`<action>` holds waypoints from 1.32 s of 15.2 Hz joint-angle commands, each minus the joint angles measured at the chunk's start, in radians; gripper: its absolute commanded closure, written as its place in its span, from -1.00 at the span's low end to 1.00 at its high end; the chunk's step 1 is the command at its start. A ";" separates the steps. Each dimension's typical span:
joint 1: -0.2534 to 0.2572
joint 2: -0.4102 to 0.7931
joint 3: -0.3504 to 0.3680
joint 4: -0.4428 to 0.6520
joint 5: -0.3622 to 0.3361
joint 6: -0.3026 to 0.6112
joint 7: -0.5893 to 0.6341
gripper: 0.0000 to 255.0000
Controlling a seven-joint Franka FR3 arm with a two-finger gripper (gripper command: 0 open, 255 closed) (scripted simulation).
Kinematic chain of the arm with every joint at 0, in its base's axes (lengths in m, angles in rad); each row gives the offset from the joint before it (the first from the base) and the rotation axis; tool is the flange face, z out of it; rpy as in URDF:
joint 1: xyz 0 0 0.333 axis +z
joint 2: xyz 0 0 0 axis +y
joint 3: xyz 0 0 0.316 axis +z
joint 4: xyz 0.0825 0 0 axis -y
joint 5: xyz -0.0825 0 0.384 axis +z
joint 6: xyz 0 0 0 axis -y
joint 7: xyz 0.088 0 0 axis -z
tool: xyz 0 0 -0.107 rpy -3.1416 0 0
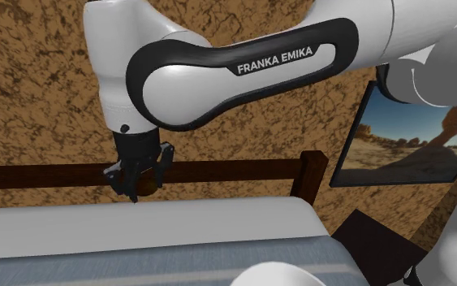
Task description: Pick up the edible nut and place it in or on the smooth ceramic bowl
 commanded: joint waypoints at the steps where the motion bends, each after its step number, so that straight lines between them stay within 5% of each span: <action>1: 0.002 -0.007 0.003 0.019 0.005 -0.025 -0.004 1.00; 12: 0.030 -0.003 0.008 0.165 0.010 -0.162 -0.021 1.00; 20: -0.092 -0.353 0.085 -0.249 0.222 -0.028 -0.017 1.00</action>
